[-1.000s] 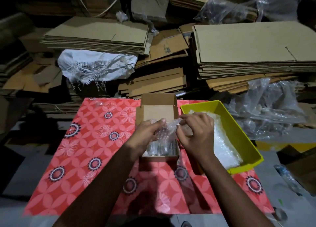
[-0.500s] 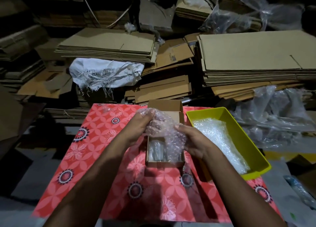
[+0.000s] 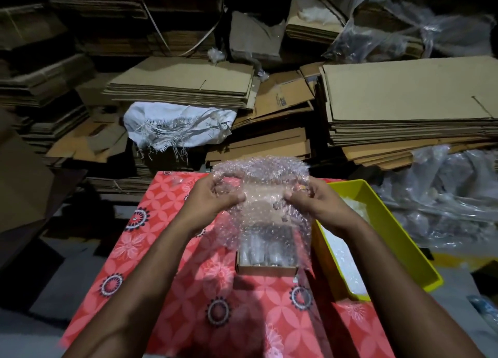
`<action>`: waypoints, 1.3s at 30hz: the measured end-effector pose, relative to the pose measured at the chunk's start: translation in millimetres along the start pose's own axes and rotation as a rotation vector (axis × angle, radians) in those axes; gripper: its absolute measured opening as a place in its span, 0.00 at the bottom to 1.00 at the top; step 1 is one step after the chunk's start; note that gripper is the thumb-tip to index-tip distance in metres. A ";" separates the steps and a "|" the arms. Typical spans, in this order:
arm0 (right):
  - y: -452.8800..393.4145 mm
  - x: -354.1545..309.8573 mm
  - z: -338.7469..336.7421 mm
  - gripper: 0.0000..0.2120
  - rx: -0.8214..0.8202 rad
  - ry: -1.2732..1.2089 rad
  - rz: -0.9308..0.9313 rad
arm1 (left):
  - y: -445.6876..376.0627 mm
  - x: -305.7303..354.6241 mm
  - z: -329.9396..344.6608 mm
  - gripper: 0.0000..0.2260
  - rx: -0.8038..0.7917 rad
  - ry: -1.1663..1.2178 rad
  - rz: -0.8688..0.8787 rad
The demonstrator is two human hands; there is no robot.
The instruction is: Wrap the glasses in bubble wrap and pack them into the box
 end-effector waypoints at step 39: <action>4.6 8.7 -15.3 0.28 0.094 -0.001 0.197 | -1.8 -14.3 31.4 0.36 0.110 0.173 -0.259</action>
Point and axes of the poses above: each hand's wrist, its own y-axis away from the middle knuckle, its own z-axis out of the palm, x = y × z, the point moved 1 cm from there along -y, towards the middle knuckle, and after that the axes turned 11 degrees about x, right-handed, at the moved point
